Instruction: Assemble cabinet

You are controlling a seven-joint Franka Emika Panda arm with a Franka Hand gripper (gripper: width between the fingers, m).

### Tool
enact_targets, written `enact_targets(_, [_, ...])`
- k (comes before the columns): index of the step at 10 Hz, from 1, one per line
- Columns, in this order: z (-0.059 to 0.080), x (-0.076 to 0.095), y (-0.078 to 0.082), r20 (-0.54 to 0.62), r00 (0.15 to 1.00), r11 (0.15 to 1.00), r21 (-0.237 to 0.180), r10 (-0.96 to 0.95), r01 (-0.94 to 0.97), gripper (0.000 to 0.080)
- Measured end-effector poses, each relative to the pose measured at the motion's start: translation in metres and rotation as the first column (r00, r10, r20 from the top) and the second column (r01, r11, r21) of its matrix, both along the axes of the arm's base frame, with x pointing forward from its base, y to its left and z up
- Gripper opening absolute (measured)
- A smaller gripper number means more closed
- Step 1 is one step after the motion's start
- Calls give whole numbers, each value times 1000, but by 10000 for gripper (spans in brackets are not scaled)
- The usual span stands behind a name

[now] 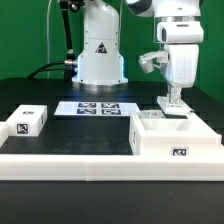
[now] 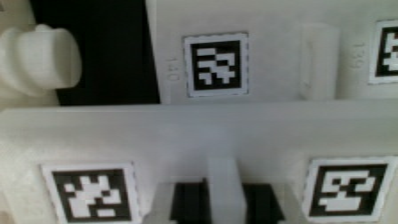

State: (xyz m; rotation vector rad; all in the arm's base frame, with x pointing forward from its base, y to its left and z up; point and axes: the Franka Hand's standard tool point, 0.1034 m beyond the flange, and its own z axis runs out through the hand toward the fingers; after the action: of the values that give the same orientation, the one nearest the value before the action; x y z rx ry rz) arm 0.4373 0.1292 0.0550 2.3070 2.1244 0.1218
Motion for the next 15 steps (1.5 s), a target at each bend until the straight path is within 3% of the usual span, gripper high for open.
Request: enact_targets(15, [-2, 15, -6, 6, 1000, 1000, 5, -19, 19, 71])
